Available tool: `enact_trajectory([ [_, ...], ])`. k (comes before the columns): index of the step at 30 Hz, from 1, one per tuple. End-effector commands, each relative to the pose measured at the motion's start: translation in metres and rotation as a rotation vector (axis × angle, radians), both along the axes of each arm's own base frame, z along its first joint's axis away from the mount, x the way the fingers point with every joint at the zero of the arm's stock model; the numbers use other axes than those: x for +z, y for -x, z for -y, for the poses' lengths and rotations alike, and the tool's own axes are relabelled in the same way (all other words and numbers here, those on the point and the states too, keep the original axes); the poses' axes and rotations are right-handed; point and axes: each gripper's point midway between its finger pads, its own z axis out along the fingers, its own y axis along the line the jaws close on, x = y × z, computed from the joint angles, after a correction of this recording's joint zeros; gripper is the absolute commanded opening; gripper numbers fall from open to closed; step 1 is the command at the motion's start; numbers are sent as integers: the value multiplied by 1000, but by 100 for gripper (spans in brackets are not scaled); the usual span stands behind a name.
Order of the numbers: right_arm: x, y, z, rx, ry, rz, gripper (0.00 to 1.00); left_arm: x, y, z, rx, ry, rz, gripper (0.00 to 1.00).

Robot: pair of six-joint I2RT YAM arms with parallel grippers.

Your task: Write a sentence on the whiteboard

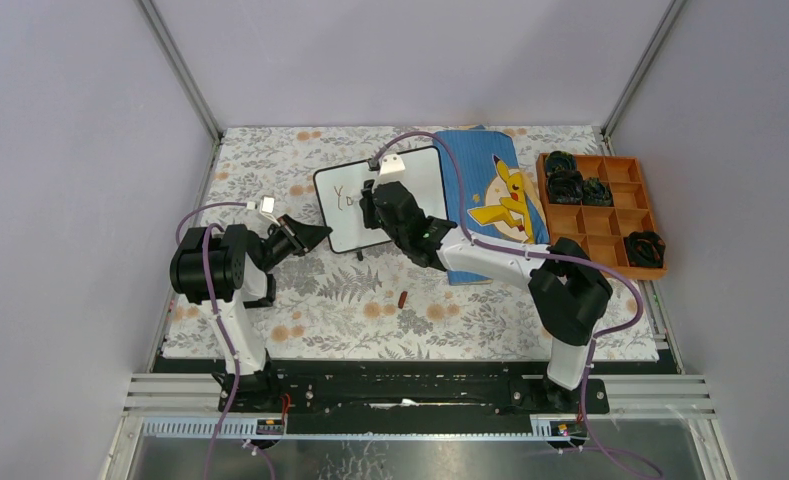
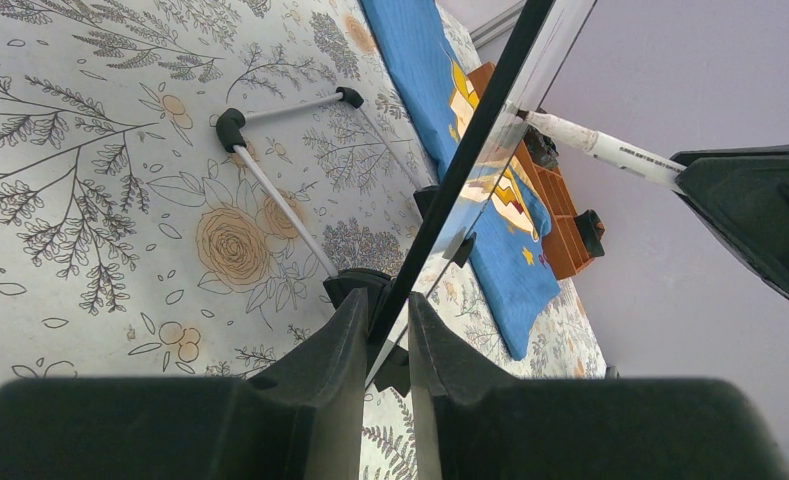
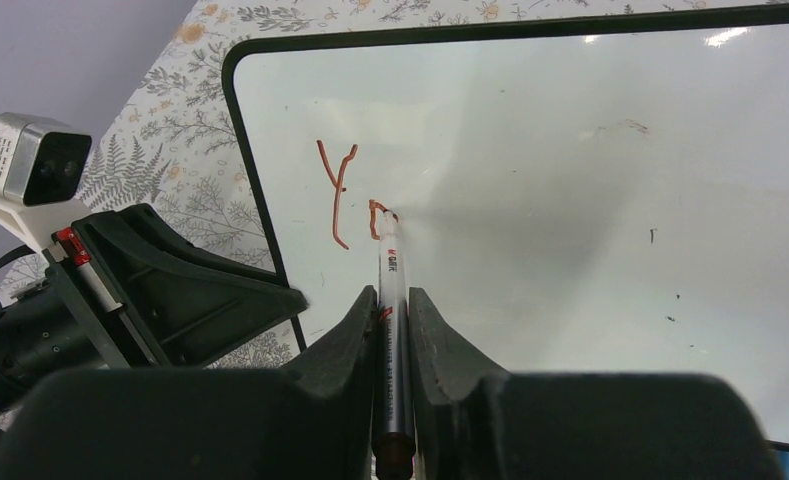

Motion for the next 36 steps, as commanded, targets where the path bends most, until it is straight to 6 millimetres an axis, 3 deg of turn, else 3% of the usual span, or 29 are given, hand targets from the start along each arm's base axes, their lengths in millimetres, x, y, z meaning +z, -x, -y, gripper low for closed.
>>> enact_trajectory([
  [1, 20, -8, 18, -72, -22, 40, 0, 5, -5, 1, 1, -17, 45, 26],
  [12, 22, -5, 20, -65, -27, 38, 0, 6, -4, 1, 1, -18, 46, 26],
  [24, 60, 1, 17, -38, -114, 82, 0, 6, -3, 1, -2, -21, 49, 35],
  [36, 62, -5, 13, -28, -120, 89, 0, 6, -4, 1, -3, -20, 48, 40],
])
